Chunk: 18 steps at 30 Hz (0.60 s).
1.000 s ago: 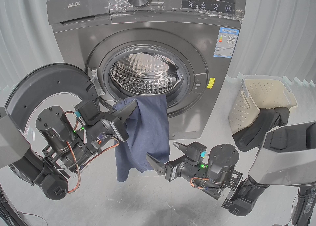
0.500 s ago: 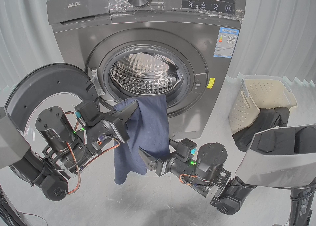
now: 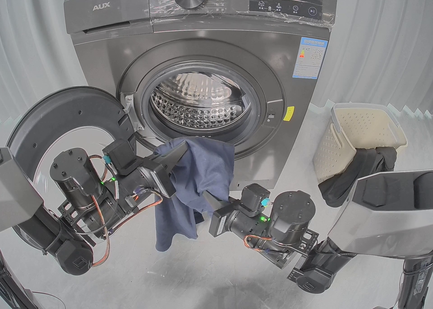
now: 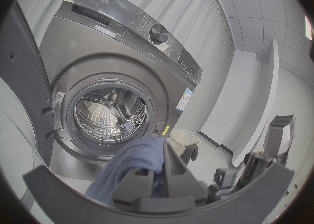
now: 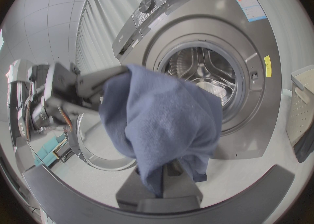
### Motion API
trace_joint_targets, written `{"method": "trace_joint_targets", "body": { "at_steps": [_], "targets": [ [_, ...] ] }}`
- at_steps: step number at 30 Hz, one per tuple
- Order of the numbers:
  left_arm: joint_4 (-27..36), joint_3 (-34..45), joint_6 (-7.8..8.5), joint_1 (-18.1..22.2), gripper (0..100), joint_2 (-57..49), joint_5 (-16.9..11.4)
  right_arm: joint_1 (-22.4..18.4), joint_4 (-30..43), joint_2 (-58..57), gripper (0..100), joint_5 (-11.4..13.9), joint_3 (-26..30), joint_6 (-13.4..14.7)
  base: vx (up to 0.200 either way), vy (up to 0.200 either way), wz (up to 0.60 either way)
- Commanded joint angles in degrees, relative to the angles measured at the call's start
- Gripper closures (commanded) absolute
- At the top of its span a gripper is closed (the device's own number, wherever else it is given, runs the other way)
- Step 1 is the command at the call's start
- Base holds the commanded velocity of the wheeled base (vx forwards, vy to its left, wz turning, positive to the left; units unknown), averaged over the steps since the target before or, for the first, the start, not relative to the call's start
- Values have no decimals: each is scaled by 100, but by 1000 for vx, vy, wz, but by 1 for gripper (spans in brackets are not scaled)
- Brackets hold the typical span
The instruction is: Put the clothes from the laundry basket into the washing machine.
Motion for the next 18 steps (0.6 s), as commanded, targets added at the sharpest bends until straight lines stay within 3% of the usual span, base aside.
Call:
{"method": "trace_joint_targets", "body": {
  "at_steps": [1, 7, 18],
  "targets": [
    [16, 188, 10, 176, 0, 137, -83, 2, -2, -470, 100, -11, 35, -6, 0, 0, 0],
    [7, 197, 37, 387, 0, 682, -109, -95, 25, -831, 100, -28, 35, -15, 0, 0, 0],
    [7, 302, 45, 379, 0, 902, -109, -138, 7, -884, 100, -37, -70, -15, 0, 0, 0]
  ]
}}
